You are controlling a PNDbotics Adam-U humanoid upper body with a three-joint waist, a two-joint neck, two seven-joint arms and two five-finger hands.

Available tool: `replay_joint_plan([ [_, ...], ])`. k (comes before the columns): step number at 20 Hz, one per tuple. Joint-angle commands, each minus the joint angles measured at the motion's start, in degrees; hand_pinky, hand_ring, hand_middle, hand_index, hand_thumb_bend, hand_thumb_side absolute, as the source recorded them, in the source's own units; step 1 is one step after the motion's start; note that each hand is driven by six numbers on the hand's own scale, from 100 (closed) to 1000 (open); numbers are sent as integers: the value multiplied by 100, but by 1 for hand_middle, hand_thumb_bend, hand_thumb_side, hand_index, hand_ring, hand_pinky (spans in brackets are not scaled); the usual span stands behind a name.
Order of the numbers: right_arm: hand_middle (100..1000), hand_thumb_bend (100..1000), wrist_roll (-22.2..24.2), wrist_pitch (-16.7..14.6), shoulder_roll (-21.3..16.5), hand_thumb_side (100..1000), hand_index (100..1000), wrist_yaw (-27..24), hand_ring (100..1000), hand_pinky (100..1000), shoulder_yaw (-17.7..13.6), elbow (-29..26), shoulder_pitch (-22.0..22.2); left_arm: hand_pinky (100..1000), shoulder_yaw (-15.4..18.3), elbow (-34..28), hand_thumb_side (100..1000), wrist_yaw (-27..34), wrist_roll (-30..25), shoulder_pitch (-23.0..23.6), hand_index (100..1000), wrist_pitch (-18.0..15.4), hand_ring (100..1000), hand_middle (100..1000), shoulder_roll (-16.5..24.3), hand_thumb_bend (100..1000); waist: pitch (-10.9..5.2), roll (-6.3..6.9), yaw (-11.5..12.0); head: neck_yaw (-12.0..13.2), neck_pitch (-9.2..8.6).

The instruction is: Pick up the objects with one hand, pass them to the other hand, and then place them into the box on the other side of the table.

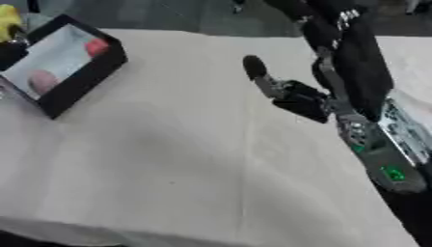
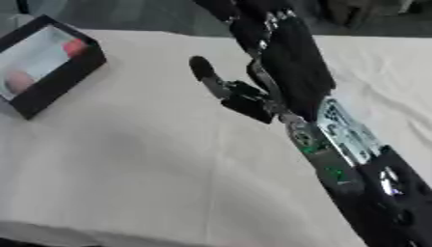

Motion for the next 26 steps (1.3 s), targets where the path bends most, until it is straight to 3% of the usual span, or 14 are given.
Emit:
replay_joint_plan([
  [1,817,236,66,-15,3,115,899,-124,738,743,-54,-173,-21,802,221,566,653,-513,429,-265,819,96,1000,950,232,709,-168,-10,-88,172,-166],
  [5,815,204,81,45,-16,126,895,-198,735,738,-126,-171,140,796,324,422,673,-488,1131,-345,802,-69,1000,964,285,695,-210,-59,-224,224,-133],
  [8,817,190,69,78,-44,128,897,-193,735,737,-171,-126,248,767,272,-197,638,-188,1408,-271,764,-352,1000,951,335,627,-249,-74,-203,144,-62],
  [15,840,100,40,192,-25,172,903,-204,745,731,-452,139,543,751,323,-3234,607,700,1022,653,755,-1680,1000,917,256,562,-349,-105,-82,-305,284],
  [18,857,100,30,322,55,230,903,-336,755,717,-671,298,734,754,385,-4604,605,554,403,1168,760,-2084,1000,905,-180,544,-364,-129,-36,-544,305],
  [20,866,100,52,394,136,270,905,-481,760,708,-799,388,844,747,403,-5188,616,414,-42,1445,752,-2266,1000,900,-557,520,-371,-149,-28,-654,308],
  [26,867,100,203,519,526,382,897,-991,754,677,-1124,531,1149,742,140,-5637,657,198,-934,2131,723,-2627,1000,905,-1756,433,-392,-162,-82,-806,308],
])
